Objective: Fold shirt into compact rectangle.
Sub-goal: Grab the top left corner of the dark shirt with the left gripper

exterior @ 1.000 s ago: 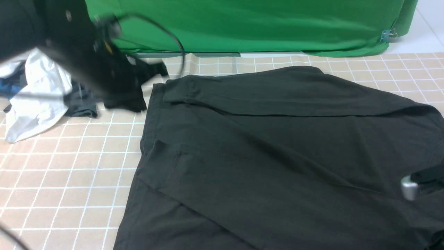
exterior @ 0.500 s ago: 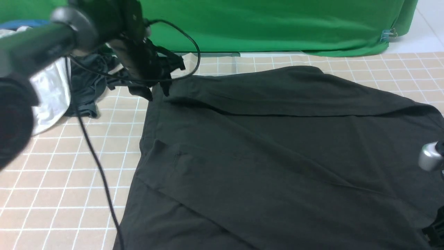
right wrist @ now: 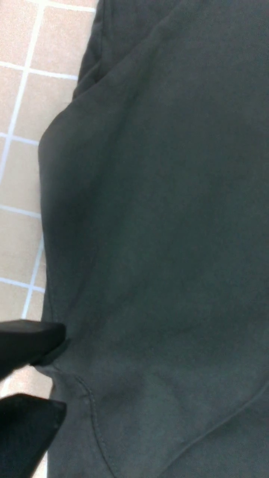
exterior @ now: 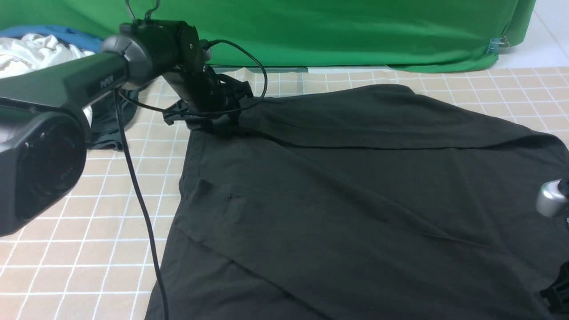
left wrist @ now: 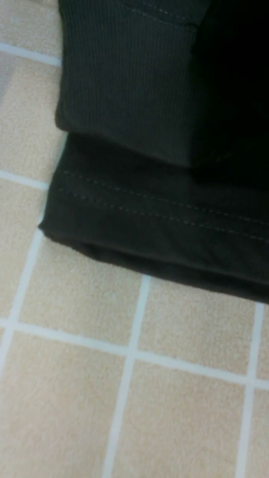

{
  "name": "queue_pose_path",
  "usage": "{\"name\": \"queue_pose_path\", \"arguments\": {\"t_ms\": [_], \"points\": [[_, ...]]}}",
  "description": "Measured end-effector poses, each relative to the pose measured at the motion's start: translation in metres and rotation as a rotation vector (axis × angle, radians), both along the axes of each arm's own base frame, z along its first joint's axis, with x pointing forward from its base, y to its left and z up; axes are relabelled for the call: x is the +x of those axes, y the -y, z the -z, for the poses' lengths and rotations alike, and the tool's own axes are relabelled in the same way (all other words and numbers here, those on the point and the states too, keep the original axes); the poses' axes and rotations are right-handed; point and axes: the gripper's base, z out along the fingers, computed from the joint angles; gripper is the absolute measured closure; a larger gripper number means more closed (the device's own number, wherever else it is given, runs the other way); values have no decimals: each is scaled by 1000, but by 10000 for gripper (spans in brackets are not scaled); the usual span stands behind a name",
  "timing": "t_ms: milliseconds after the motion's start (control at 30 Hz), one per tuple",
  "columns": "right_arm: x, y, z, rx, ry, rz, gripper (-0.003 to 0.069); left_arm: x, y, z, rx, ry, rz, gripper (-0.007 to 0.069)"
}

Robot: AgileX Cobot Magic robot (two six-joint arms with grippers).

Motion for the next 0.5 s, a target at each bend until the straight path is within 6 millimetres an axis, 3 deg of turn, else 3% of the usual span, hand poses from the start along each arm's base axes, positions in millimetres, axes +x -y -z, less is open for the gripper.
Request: {"name": "queue_pose_path", "arguments": {"t_ms": [33, 67, 100, 133, 300, 400, 500], "points": [[0, 0, 0, 0, 0, 0, 410, 0, 1, 0, -3, 1, 11, 428], [0, 0, 0, 0, 0, 0, 410, 0, 1, 0, -5, 1, 11, 443], [0, 0, 0, 0, 1, 0, 410, 0, 2, -2, -9, 4, 19, 529], [0, 0, 0, 0, 1, 0, 410, 0, 2, -3, -8, 2, 29, 569], [0, 0, 0, 0, 1, 0, 410, -1, 2, -19, 1, -41, 50, 614], [0, 0, 0, 0, 1, 0, 410, -6, 2, -44, 10, -57, 74, 614], [0, 0, 0, 0, 1, 0, 410, -20, -1, -81, 18, -52, 100, 614]]}}
